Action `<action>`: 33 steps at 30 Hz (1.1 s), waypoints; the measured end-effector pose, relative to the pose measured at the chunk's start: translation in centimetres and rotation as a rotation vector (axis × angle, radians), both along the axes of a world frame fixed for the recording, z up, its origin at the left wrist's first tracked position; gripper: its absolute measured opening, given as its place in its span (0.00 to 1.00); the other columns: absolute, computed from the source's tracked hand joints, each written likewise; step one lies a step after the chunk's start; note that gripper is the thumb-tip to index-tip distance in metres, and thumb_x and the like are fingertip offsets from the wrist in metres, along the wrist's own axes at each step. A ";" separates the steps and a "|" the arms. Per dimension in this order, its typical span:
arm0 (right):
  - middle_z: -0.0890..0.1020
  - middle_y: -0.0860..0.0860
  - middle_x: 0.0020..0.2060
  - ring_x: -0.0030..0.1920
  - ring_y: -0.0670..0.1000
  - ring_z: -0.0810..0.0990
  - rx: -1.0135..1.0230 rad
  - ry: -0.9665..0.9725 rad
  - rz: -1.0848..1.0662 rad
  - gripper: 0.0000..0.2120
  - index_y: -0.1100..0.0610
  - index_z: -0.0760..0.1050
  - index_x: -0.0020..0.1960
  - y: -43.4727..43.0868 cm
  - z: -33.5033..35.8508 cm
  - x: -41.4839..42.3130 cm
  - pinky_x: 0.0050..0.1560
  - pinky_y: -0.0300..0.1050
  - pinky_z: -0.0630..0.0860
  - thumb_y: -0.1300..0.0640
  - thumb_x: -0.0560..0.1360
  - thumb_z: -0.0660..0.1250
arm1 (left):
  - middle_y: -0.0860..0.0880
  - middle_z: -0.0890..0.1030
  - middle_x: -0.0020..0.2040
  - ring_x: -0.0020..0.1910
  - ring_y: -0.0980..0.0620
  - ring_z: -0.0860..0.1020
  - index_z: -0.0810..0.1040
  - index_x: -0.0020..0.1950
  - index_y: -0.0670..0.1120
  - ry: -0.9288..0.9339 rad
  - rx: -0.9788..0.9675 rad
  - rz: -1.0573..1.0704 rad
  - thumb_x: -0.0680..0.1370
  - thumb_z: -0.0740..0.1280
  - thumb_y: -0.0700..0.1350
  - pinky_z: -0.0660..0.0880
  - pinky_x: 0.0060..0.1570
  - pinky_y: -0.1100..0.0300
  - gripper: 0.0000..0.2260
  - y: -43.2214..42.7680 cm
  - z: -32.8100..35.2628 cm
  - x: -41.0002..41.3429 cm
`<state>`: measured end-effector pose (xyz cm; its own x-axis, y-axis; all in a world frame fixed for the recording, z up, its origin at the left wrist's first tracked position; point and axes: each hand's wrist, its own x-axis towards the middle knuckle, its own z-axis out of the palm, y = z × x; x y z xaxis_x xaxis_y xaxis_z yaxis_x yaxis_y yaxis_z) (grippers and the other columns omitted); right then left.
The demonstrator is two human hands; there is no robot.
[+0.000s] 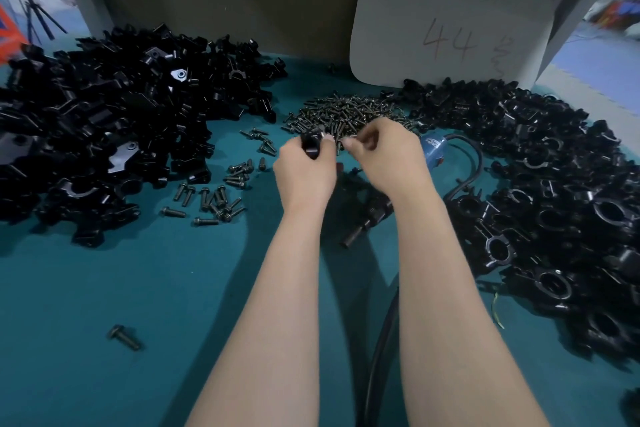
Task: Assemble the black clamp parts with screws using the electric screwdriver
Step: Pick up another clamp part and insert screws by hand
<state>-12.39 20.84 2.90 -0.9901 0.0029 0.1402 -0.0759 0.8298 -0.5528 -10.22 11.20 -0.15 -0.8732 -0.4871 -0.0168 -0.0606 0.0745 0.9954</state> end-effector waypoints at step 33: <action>0.81 0.51 0.53 0.56 0.55 0.75 0.107 -0.035 -0.060 0.12 0.49 0.76 0.55 -0.2 -0.5 -0.3 0.57 0.48 0.66 0.61 0.76 0.64 | 0.36 0.83 0.45 0.46 0.43 0.84 0.74 0.46 0.41 0.258 1.395 -0.349 0.79 0.66 0.44 0.82 0.44 0.59 0.07 -1.6 0.7 0.3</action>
